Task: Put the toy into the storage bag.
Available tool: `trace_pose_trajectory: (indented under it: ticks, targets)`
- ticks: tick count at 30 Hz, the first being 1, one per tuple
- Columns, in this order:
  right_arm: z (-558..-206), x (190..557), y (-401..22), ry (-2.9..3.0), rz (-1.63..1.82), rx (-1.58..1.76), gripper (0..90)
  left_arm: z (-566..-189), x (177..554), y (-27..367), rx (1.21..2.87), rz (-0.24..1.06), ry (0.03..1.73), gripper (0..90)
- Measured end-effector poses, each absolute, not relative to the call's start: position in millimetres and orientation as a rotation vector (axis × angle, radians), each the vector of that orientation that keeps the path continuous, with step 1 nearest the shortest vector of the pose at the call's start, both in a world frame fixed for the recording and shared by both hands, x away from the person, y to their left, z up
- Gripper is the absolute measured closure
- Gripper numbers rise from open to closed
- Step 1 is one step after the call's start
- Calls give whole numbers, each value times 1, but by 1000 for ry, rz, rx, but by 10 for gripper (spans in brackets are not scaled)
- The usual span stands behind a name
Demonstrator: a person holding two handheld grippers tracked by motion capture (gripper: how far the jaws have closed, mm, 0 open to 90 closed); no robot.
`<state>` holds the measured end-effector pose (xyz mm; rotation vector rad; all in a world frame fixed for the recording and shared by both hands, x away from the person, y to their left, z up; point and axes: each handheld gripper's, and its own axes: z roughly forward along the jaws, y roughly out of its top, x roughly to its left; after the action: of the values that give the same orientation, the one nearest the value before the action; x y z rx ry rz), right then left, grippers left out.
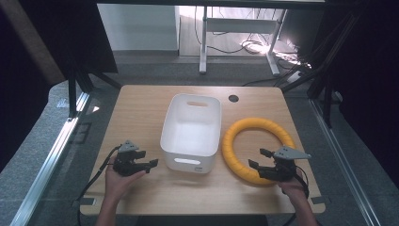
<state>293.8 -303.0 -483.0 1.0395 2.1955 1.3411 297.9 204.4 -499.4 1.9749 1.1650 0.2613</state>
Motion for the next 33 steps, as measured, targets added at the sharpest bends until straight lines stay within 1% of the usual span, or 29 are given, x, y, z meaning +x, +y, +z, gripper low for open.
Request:
trace_pose_trajectory:
  ticks: [4, 7, 12, 14, 18, 21, 25, 29, 33]
  targets:
    - [-484, 296, -309, 2207, 1313, 1082, 293, -502, 298, 204, 2018, 283, 1156, 311]
    - [-479, 296, -311, 2211, 1295, 1084, 283, -501, 296, 207, 2033, 327, 1177, 309]
    - [-470, 300, -315, 2218, 1276, 1065, 247, -501, 294, 207, 1991, 289, 1168, 315]
    - [-468, 299, -315, 2240, 1280, 1042, 236, -503, 292, 204, 2012, 291, 1167, 315]
    - [-469, 300, -316, 2279, 1249, 1025, 248, -504, 289, 199, 2048, 300, 1179, 319]
    - [-468, 299, -318, 2310, 1242, 1022, 258, -502, 287, 200, 2054, 248, 1156, 307]
    - [-468, 297, -317, 2354, 1230, 1002, 269, -501, 287, 201, 2057, 245, 1153, 307]
    - [-470, 298, -310, 2454, 1123, 981, 280, -501, 287, 200, 2059, 239, 1134, 307]
    - [-459, 305, -293, 2604, 959, 915, 295, -506, 290, 193, 2100, 242, 1110, 307]
